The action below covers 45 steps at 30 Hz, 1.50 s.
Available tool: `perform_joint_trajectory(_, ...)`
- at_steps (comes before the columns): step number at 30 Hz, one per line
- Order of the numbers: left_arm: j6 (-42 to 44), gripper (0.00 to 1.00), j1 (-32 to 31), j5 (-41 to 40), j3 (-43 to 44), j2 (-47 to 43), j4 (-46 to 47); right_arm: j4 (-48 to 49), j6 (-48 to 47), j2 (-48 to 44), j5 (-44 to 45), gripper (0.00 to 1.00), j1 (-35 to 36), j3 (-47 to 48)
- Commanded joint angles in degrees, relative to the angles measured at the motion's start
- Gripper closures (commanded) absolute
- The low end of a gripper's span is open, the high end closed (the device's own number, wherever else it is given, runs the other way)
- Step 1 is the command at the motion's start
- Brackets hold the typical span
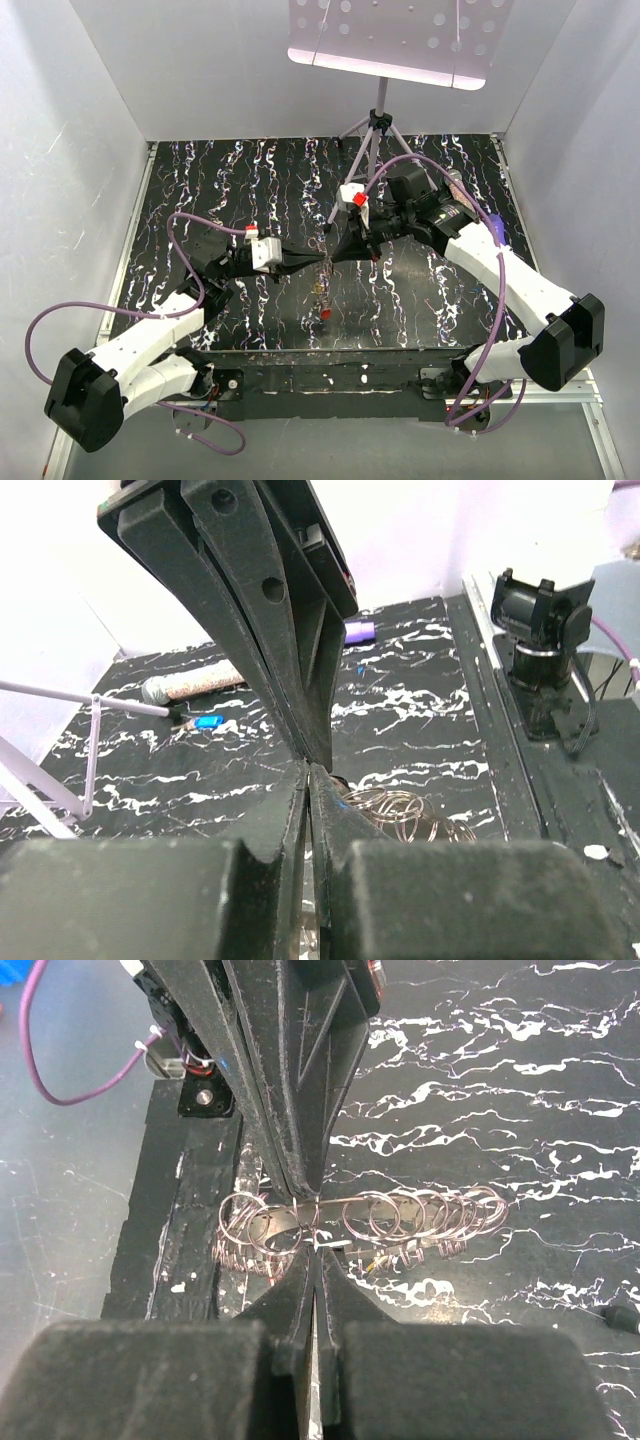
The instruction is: Put the keys on the keyring
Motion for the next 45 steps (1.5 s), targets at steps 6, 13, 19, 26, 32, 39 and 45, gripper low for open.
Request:
perform_joint_trajectory(6,-7.6,1.0,0.5,-1.4,-0.3,1.3,12.8,2.7,5.1,0.2,-5.5,0.84,-2.1,1.1)
perform_joint_trajectory(13,-13.6,1.0,1.0,-1.7,-0.8,3.1,18.3,1.3,4.3,-0.3,-5.0,0.58,-2.3,3.3)
perform_joint_trajectory(19,-19.3,1.0,1.4,-2.7,-2.7,3.0,24.1,-3.1,0.6,-0.9,-5.8,0.48,-3.7,7.1)
perform_joint_trajectory(26,-26.0,1.0,1.5,-2.4,-3.8,3.8,31.5,-9.1,-8.7,-1.3,-10.4,0.43,-4.4,10.7)
perform_joint_trajectory(32,-27.8,1.0,1.5,-2.0,-3.8,5.0,34.3,-5.6,-5.8,-0.5,-12.9,0.43,-3.9,9.8)
perform_joint_trajectory(39,-29.9,1.0,1.5,-1.6,-3.5,7.0,37.7,-4.8,-5.0,1.4,-13.1,0.44,-2.5,10.8)
perform_joint_trajectory(45,-30.1,1.0,1.4,-1.3,-3.4,7.2,37.9,-3.4,-3.8,2.7,-13.3,0.47,-1.8,11.3)
